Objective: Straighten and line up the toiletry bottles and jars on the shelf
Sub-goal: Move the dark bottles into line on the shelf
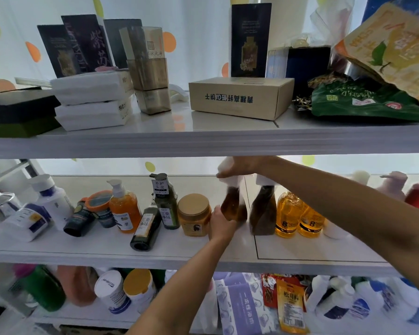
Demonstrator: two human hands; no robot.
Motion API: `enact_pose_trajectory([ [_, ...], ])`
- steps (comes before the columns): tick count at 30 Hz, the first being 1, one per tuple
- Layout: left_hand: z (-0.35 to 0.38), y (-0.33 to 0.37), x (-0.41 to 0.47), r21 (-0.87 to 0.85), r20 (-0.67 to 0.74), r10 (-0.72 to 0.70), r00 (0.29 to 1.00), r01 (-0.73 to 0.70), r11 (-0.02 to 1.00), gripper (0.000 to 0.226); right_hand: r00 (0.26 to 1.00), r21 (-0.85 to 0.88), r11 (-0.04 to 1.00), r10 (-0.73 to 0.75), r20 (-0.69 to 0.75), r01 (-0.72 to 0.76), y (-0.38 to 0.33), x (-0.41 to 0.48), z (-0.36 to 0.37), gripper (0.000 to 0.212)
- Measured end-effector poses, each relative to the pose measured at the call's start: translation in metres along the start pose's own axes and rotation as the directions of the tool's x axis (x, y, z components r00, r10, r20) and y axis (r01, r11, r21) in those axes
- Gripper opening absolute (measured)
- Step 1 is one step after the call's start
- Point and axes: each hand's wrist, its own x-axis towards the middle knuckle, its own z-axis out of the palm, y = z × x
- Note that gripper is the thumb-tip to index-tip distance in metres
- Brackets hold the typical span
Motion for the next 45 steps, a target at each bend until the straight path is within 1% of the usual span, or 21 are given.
enact_pose_trajectory([
  [3,0.001,0.002,0.002,-0.009,0.002,0.033,0.999,-0.033,0.999,0.059,0.998,0.006,1.0,0.011,0.067,-0.011,0.0,0.002,-0.003,0.08],
  [6,0.004,0.002,0.003,0.018,0.006,0.037,0.999,-0.037,0.999,0.053,0.983,-0.075,0.995,-0.057,0.172,0.071,0.006,0.0,-0.012,0.085],
  [7,0.004,0.003,0.002,0.018,0.007,0.033,0.999,-0.033,0.999,0.05,0.979,-0.062,0.994,-0.078,0.19,0.091,0.01,0.0,-0.015,0.083],
  [9,0.004,0.005,0.002,0.053,0.005,0.022,1.0,-0.022,0.998,0.042,0.967,0.058,0.996,-0.081,0.24,0.069,0.015,-0.002,-0.016,0.076],
  [10,0.004,0.005,0.002,0.09,0.002,0.014,1.0,-0.014,0.996,0.039,0.968,0.07,0.996,-0.075,0.24,0.06,0.016,-0.002,-0.013,0.074],
  [11,0.004,0.005,0.001,0.125,0.002,0.005,1.0,-0.005,0.992,0.037,0.978,0.024,0.998,-0.064,0.199,0.061,0.016,0.0,-0.01,0.075],
  [12,0.004,0.004,0.0,0.149,0.002,-0.002,1.0,0.002,0.989,0.04,0.988,-0.033,0.998,-0.052,0.145,0.057,0.015,0.0,-0.007,0.076],
  [13,0.005,0.002,0.0,0.161,0.009,-0.01,1.0,0.008,0.987,0.046,0.995,-0.053,0.997,-0.042,0.089,0.047,0.016,0.001,-0.003,0.078],
  [15,0.006,0.0,-0.003,0.169,0.024,-0.024,0.999,0.02,0.985,0.052,1.0,-0.038,0.999,-0.017,0.007,0.017,0.015,0.001,0.0,0.079],
  [20,0.011,-0.003,-0.008,0.136,0.027,-0.015,1.0,0.012,0.991,0.037,0.998,-0.038,0.999,0.024,-0.063,-0.026,0.016,0.002,0.001,0.078],
  [23,0.011,-0.002,-0.009,0.131,0.025,-0.021,0.999,0.018,0.991,0.039,0.996,-0.062,0.998,0.018,-0.088,-0.023,0.014,0.0,0.003,0.077],
  [25,0.011,-0.002,-0.009,0.132,0.015,-0.032,0.999,0.03,0.991,0.041,0.998,-0.071,0.997,-0.014,-0.064,0.01,0.016,-0.004,-0.001,0.075],
  [28,0.011,-0.002,-0.009,0.145,0.009,-0.046,0.999,0.044,0.988,0.043,0.997,0.013,1.0,-0.008,0.072,0.007,0.03,-0.012,-0.015,0.076],
  [30,0.012,-0.001,-0.008,0.16,0.002,-0.046,0.999,0.045,0.986,0.04,0.992,-0.047,0.998,0.04,0.116,-0.035,0.044,-0.018,-0.024,0.074],
  [32,0.013,0.0,-0.009,0.15,-0.009,-0.05,0.999,0.051,0.987,0.037,0.989,-0.101,0.993,0.079,0.129,-0.066,0.058,-0.022,-0.027,0.073],
  [33,0.015,0.001,-0.01,0.137,-0.012,-0.051,0.999,0.052,0.989,0.039,0.988,-0.097,0.993,0.078,0.135,-0.065,0.064,-0.023,-0.027,0.074],
  [36,0.018,0.005,-0.014,0.098,-0.031,-0.027,0.999,0.03,0.995,0.049,0.993,-0.028,0.999,0.045,0.111,-0.042,0.072,-0.024,-0.026,0.075],
  [39,0.016,0.014,-0.012,0.038,-0.061,0.023,0.998,-0.021,0.999,0.055,0.995,0.001,0.999,0.036,0.093,-0.037,0.074,-0.022,-0.024,0.073],
  [42,0.008,0.025,-0.008,-0.041,-0.04,0.045,0.998,-0.047,0.998,0.073,0.996,0.027,0.999,0.019,0.088,-0.021,0.078,-0.019,-0.022,0.071],
  [43,0.006,0.028,-0.006,-0.064,-0.022,0.061,0.998,-0.062,0.996,0.075,0.996,0.038,0.999,0.019,0.088,-0.022,0.078,-0.018,-0.022,0.071],
  [45,0.001,0.033,-0.002,-0.12,0.019,0.069,0.997,-0.066,0.991,0.065,0.995,0.05,0.999,0.014,0.097,-0.019,0.08,-0.017,-0.021,0.07],
])
